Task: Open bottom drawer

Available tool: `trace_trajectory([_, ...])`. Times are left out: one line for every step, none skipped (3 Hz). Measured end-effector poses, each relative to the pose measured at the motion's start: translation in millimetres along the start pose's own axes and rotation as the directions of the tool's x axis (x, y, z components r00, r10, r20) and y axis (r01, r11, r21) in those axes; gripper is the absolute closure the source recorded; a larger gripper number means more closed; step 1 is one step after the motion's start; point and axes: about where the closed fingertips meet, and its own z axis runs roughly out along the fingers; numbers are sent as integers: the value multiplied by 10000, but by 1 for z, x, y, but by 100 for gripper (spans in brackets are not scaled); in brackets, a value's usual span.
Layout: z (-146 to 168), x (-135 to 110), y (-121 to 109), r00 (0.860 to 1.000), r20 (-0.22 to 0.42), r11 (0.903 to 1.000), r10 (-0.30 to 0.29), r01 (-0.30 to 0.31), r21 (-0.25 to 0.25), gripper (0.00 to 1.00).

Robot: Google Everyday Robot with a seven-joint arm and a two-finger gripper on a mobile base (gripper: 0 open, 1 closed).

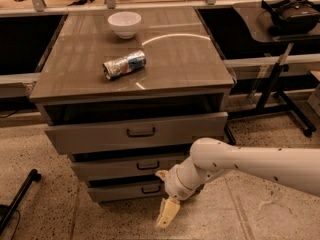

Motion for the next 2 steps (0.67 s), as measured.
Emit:
trace_trajectory([33,34,-19,9995,-323,9996,24,-15,283,0])
trace_trajectory([60,60,-31,9987,-512,9987,-47,73,500,0])
